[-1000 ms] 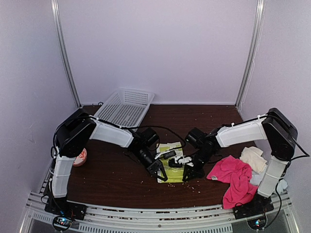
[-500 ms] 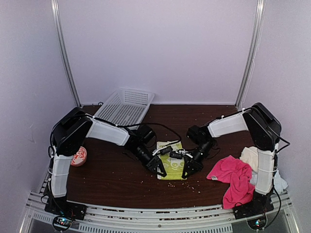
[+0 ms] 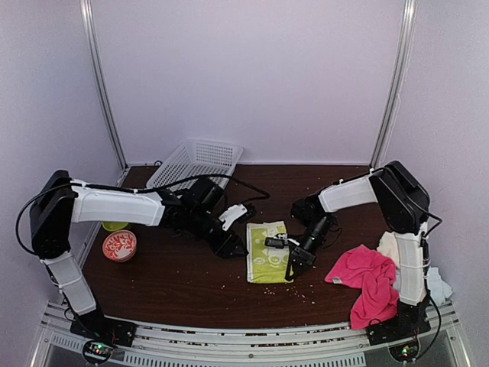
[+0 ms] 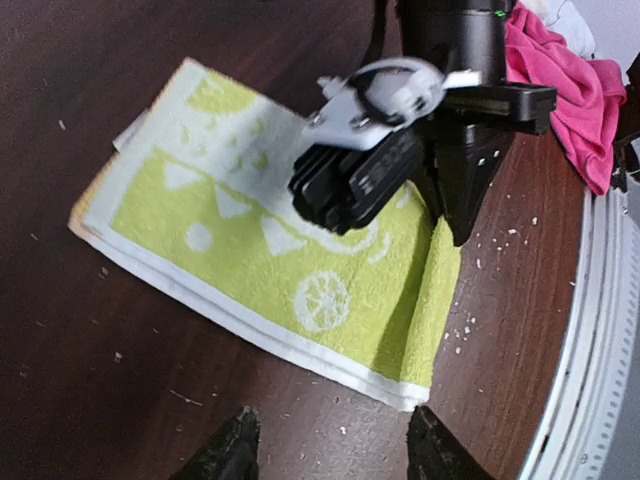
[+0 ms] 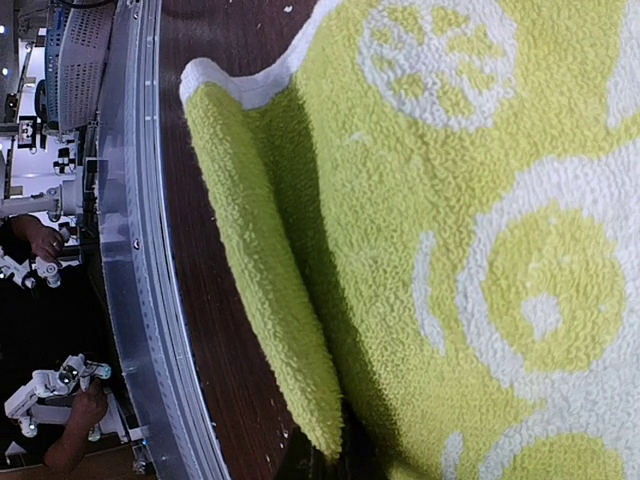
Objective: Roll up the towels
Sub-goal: Roll the towel at the center of the board.
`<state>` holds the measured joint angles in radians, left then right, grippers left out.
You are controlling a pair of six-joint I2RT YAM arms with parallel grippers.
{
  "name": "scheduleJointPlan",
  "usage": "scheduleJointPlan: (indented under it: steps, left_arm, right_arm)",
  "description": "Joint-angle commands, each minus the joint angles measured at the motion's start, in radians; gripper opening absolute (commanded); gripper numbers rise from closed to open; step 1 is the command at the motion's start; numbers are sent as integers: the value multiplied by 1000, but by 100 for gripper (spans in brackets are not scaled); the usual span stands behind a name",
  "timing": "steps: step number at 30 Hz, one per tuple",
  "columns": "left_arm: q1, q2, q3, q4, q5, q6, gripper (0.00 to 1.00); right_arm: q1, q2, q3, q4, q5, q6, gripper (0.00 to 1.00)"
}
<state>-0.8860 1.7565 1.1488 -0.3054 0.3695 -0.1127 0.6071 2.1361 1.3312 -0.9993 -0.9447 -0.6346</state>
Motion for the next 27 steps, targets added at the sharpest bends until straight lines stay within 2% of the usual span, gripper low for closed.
scheduleJointPlan:
  steps: [1,3,7,13,27]
  left_arm:
    - [-159,-82,-46,121,-311,254,57]
    - [-234,-52,-6,112,-320,341,55]
    - [-293,76,97,34,-328,435,49]
    - [-306,186,179,15,-318,484,41]
    - [-306,272,163,47,-359,509,34]
  right_arm:
    - [11,104,-12,50,205,42,0]
    - [11,109,-7,43,198,44,0]
    - [12,115,-2,46,192,49,0]
    - [13,119,3,42,184,52,0]
    - [12,135,10,37,164,45,0]
